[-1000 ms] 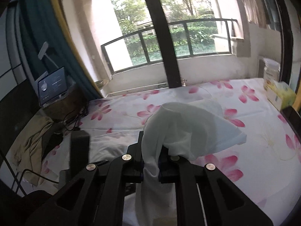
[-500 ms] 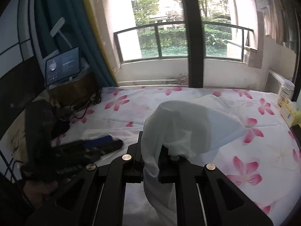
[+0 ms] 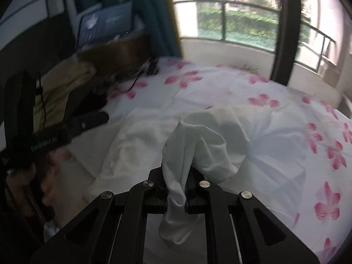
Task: Fold large clothes
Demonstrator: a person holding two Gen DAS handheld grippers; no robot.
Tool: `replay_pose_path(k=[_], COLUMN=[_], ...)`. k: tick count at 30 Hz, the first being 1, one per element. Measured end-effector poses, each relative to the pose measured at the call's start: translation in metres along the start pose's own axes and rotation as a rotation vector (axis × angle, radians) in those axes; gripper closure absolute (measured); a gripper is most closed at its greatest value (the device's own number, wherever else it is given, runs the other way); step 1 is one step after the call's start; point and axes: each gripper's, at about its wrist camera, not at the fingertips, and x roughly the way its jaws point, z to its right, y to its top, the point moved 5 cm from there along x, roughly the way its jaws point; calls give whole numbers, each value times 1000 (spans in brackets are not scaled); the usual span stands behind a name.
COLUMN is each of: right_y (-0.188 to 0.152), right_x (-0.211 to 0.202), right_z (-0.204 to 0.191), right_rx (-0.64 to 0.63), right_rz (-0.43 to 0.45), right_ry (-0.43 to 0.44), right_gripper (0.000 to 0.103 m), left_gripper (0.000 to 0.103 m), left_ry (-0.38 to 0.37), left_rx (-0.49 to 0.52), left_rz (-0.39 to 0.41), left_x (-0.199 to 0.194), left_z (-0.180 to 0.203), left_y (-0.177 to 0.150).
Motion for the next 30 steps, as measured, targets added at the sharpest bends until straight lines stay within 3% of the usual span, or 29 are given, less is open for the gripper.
replay_pose_path(k=[7,10,11,16,18,20,24,28,30], right_y=[-25,-35,-38,-40,-40,-41,-44,-42,-39], right_x=[41,48,48,46,40,31,10,-14,-25], right_z=[-48,-71,-81,-100,-106,-114,-120,-107,-93], right_rx=[-206,-310,-355,-421,-419,-435,-455,-417,-381], right_rz=[-185,-232,-231,-221,-210,-186,-130,-69,-38], right_ry=[23,55,65,68,104,144,174,167,150], right_gripper=[84,61,48,47,33,25,24,24,24], left_gripper=[54,54,54,54,53,45,41,40,40], left_ry=[20,32,36,43,18,-9,-91,-132,-163], left_rx=[-20,-15,-15,-22,-24,-16,51,173,240], left_rz=[-10,-13,-13,-5,7,27,59,-4,-79], left_x=[-9,-13,-15,-26,-30,-33,-31,-8,16], left_z=[-25,-33,-35,-41,-37,-28,4,41,60], left_y=[-9,-11,-12,-12,-7,0,23,36,31])
